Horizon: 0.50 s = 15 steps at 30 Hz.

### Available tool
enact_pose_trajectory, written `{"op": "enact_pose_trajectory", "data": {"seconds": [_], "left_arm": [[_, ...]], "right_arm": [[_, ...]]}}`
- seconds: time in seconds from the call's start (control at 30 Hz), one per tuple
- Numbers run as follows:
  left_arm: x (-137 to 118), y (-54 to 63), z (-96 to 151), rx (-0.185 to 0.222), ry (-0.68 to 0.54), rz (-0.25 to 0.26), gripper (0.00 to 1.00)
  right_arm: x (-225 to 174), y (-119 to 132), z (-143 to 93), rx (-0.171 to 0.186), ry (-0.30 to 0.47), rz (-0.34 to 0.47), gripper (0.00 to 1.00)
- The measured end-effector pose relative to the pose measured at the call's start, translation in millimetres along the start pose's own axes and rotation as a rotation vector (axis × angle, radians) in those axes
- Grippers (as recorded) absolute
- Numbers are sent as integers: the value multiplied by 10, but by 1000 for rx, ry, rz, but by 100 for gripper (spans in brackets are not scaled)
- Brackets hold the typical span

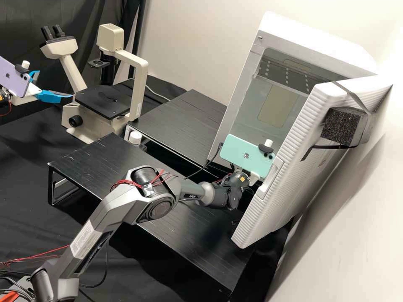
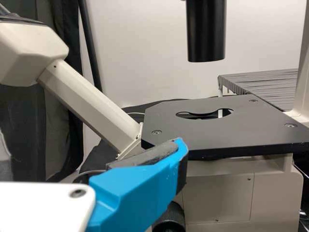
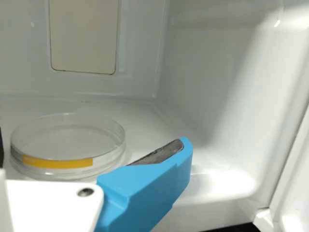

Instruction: Take out the petri dish and place it under the microscope.

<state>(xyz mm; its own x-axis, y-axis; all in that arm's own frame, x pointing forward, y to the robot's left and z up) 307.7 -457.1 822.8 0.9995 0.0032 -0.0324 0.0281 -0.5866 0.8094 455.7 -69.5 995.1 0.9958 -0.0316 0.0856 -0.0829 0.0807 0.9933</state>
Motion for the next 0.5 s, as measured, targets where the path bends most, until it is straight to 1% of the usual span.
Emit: {"op": "enact_pose_trajectory", "data": {"seconds": [0.13, 0.17, 0.5], "left_arm": [[0, 0, 0, 0, 0, 0, 100], [0, 0, 0, 0, 0, 0, 100], [0, 0, 0, 0, 0, 0, 100]], "right_arm": [[7, -15, -15, 0, 2, -3, 100], [10, -21, -22, 0, 4, -5, 0], [26, -52, -57, 1, 11, -11, 0]]}}
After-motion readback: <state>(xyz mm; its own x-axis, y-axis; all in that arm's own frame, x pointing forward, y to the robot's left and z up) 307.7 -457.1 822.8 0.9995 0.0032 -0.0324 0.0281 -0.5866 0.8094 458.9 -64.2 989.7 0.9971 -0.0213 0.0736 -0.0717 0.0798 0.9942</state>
